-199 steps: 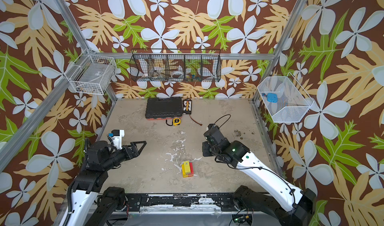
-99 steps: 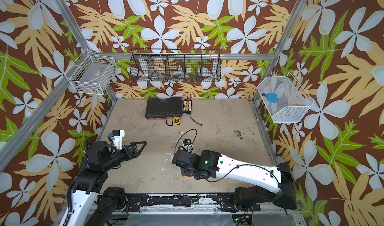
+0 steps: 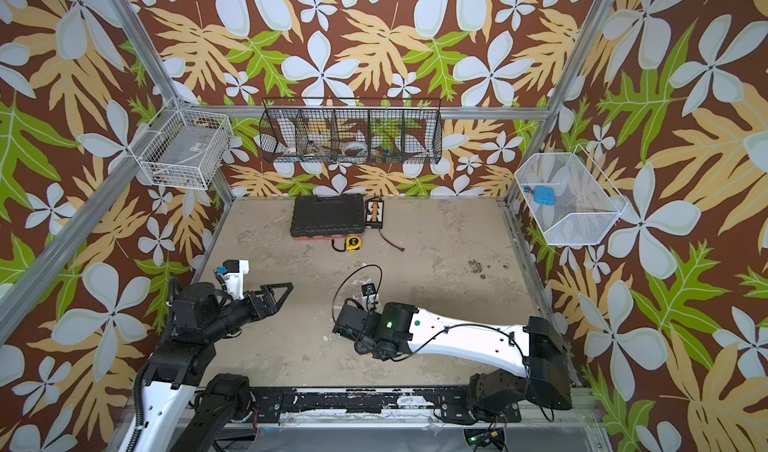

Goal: Build the wood block tower
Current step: 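Carry the teal block with the right gripper over the block stack, then lower the teal block onto the yellow cubes with the right gripper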

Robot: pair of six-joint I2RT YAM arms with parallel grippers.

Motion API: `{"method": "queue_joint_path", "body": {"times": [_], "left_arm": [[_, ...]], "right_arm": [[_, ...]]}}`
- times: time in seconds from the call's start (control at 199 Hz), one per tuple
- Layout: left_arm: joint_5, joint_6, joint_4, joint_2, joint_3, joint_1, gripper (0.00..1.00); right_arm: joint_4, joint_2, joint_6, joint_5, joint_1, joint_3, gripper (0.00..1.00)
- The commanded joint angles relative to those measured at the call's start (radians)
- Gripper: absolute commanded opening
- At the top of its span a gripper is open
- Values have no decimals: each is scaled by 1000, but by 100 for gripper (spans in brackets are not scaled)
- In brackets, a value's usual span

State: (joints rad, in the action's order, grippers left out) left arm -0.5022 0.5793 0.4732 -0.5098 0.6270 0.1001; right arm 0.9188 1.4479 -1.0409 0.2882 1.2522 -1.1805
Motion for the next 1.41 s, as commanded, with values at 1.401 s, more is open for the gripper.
{"method": "queue_joint_path", "body": {"times": [1.401], "left_arm": [[-8, -6, -18, 6, -4, -1, 100]], "right_arm": [[-5, 60, 18, 27, -25, -15, 37]]}}
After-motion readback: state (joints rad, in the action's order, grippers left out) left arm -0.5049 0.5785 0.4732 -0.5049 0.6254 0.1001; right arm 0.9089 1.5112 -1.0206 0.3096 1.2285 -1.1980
